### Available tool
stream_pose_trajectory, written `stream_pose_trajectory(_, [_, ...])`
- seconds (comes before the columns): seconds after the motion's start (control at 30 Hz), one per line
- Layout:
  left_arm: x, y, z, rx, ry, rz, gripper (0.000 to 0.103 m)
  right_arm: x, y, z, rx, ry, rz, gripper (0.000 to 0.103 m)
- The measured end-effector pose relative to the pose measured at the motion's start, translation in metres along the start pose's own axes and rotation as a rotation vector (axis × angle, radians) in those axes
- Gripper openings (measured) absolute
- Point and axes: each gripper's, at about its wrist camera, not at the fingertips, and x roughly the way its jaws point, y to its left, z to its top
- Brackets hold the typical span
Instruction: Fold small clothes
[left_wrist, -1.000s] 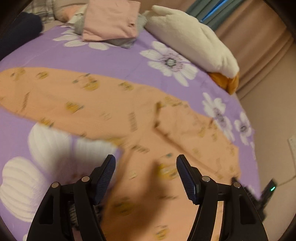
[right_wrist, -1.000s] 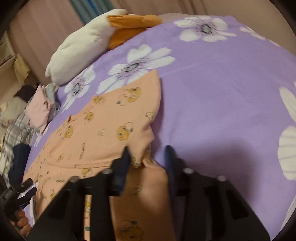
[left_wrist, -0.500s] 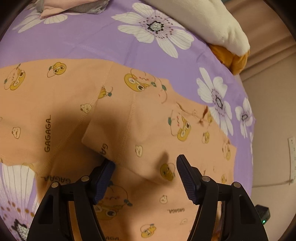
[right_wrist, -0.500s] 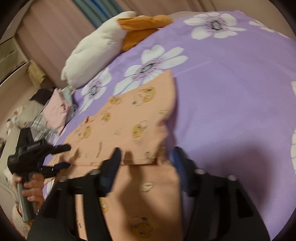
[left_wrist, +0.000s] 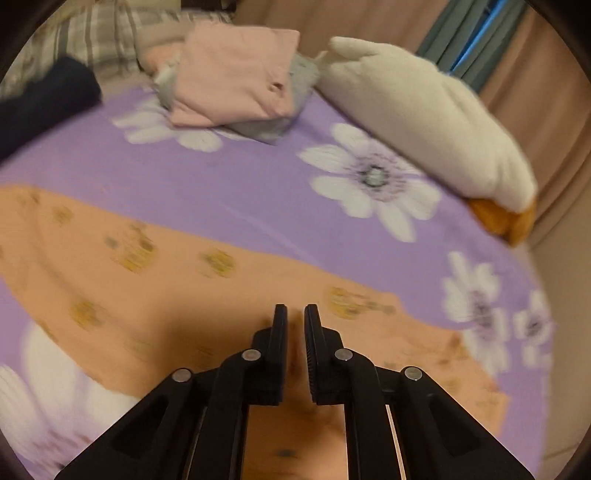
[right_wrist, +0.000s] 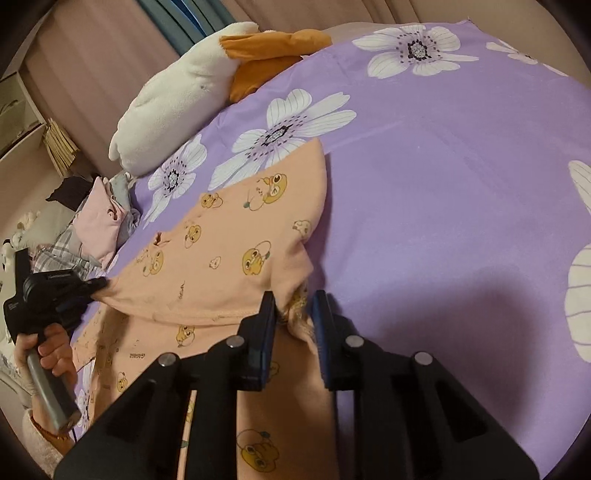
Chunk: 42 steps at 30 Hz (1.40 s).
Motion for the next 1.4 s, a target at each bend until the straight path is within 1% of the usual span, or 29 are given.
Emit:
stream_pose_trajectory(0.07, [0.009, 0.01, -0.005, 0.02, 0.052, 0.033, 0.011, 0.001, 0.003, -0.001, -0.012, 0.006, -0.019, 0.018])
stream_pose_trajectory(0.1, [0.012, 0.015, -0.007, 0.008, 0.072, 0.025, 0.011, 0.001, 0.004, -0.001, -0.016, 0.006, -0.023, 0.019])
stream_pose_trajectory(0.13, [0.014, 0.022, -0.011, -0.019, 0.096, -0.004, 0.011, 0.001, 0.003, -0.001, -0.015, 0.005, -0.02, 0.02])
stream_pose_trajectory(0.17, [0.017, 0.03, -0.015, -0.074, 0.133, -0.073, 0.011, -0.001, 0.002, -0.001, -0.009, 0.007, -0.002, 0.023])
stream_pose_trajectory(0.23, [0.017, 0.04, -0.018, -0.16, 0.193, -0.182, 0.011, -0.004, 0.0, 0.0, -0.012, 0.026, 0.065, 0.041])
stream_pose_trajectory(0.27, [0.016, 0.042, -0.016, -0.176, 0.215, -0.206, 0.011, -0.01, 0.001, 0.0, -0.035, 0.027, 0.116, 0.052])
stream_pose_trajectory(0.3, [0.013, 0.044, -0.012, -0.185, 0.231, -0.226, 0.011, -0.016, 0.002, -0.001, -0.055, 0.011, 0.138, 0.053])
stream_pose_trajectory(0.33, [0.007, 0.043, -0.008, -0.182, 0.213, -0.223, 0.011, -0.021, 0.004, -0.001, -0.069, -0.013, 0.151, 0.053])
stream_pose_trajectory(0.37, [-0.005, 0.042, -0.004, -0.168, 0.155, -0.202, 0.011, -0.028, 0.003, -0.002, -0.064, -0.047, 0.168, 0.053])
stream_pose_trajectory(0.43, [-0.025, 0.032, 0.001, -0.108, 0.038, -0.19, 0.011, -0.03, 0.002, -0.001, -0.053, -0.069, 0.17, 0.044])
stream_pose_trajectory(0.47, [-0.033, 0.021, 0.002, -0.039, 0.005, -0.197, 0.011, -0.028, 0.0, -0.001, -0.04, -0.072, 0.145, 0.033])
stream_pose_trajectory(0.5, [-0.035, 0.01, 0.001, 0.018, 0.006, -0.198, 0.011, -0.024, -0.002, -0.001, -0.033, -0.064, 0.127, 0.027])
stream_pose_trajectory(0.57, [-0.029, -0.009, -0.006, 0.112, 0.033, -0.186, 0.011, -0.016, -0.005, 0.0, -0.018, -0.03, 0.12, 0.021])
stream_pose_trajectory(0.63, [-0.013, -0.017, -0.014, 0.16, 0.089, -0.148, 0.011, -0.016, -0.002, -0.001, -0.029, -0.033, 0.131, 0.021])
stream_pose_trajectory(0.67, [0.002, -0.014, -0.021, 0.166, 0.14, -0.11, 0.011, -0.019, 0.001, -0.001, -0.045, -0.044, 0.146, 0.021])
stream_pose_trajectory(0.73, [0.023, 0.001, -0.03, 0.12, 0.19, -0.055, 0.011, -0.019, 0.005, -0.002, -0.064, -0.042, 0.144, 0.022])
stream_pose_trajectory(0.8, [0.018, 0.013, -0.032, 0.108, 0.14, -0.076, 0.011, -0.011, 0.002, -0.001, -0.052, -0.006, 0.101, 0.021])
stream_pose_trajectory(0.87, [0.011, 0.022, -0.031, 0.099, 0.165, -0.096, 0.011, -0.006, -0.002, 0.0, -0.029, 0.02, 0.082, 0.021])
stream_pose_trajectory(0.97, [-0.004, 0.042, -0.024, 0.044, 0.169, -0.115, 0.011, -0.025, 0.013, 0.005, -0.094, -0.077, 0.151, 0.023])
stream_pose_trajectory(1.0, [-0.011, 0.054, -0.019, 0.016, 0.156, -0.091, 0.012, -0.028, 0.022, 0.007, -0.134, -0.087, 0.172, 0.023])
stream_pose_trajectory(1.03, [-0.016, 0.064, -0.015, 0.0, 0.14, -0.066, 0.018, -0.024, 0.031, 0.006, -0.171, -0.073, 0.157, 0.023])
stream_pose_trajectory(1.07, [-0.024, 0.08, -0.008, -0.019, 0.116, -0.032, 0.024, -0.015, 0.037, 0.005, -0.197, -0.043, 0.117, 0.023])
stream_pose_trajectory(1.1, [-0.03, 0.095, -0.003, -0.039, 0.103, -0.014, 0.044, -0.005, 0.038, 0.004, -0.202, -0.009, 0.083, 0.023])
stream_pose_trajectory(1.13, [-0.036, 0.112, 0.002, -0.063, 0.094, -0.009, 0.059, 0.006, 0.036, 0.003, -0.189, 0.037, 0.059, 0.022])
stream_pose_trajectory(1.17, [-0.045, 0.137, 0.009, -0.115, 0.082, -0.014, 0.063, 0.017, 0.029, 0.005, -0.145, 0.09, 0.062, 0.019])
stream_pose_trajectory(1.23, [-0.057, 0.174, 0.017, -0.203, 0.071, -0.033, 0.067, 0.009, 0.017, 0.008, -0.075, 0.06, 0.125, 0.021])
stream_pose_trajectory(1.3, [-0.07, 0.214, 0.027, -0.289, 0.046, -0.029, 0.071, -0.001, 0.005, 0.008, -0.021, 0.023, 0.14, 0.027])
stream_pose_trajectory(1.33, [-0.075, 0.231, 0.03, -0.317, 0.025, -0.023, 0.073, 0.001, 0.002, 0.008, -0.006, 0.03, 0.154, 0.027])
stream_pose_trajectory(1.4, [-0.084, 0.262, 0.031, -0.396, -0.006, -0.007, 0.073, 0.004, 0.002, 0.008, -0.004, 0.046, 0.156, 0.028])
